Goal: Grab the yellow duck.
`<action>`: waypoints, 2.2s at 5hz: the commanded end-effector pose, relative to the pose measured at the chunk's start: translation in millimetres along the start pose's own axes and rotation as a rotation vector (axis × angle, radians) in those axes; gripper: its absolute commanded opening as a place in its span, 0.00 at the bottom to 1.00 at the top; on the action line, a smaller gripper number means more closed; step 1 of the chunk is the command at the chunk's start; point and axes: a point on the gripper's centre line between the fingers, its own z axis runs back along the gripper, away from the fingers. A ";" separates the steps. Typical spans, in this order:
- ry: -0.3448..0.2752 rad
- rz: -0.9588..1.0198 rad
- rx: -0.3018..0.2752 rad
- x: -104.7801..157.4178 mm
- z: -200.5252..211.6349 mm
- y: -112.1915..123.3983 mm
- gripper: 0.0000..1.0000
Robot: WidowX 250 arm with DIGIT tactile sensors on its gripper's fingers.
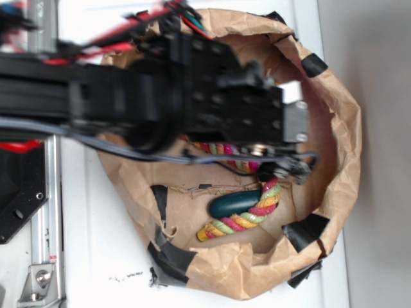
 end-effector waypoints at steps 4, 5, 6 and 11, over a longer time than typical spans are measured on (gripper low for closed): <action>0.038 -0.001 0.049 4.2 -15.0 22.8 0.00; 0.025 -0.011 0.056 5.0 -13.2 22.7 0.00; 0.012 -0.007 0.047 9.5 -6.8 22.1 0.00; -0.038 -0.423 -0.126 -16.1 58.5 13.2 0.00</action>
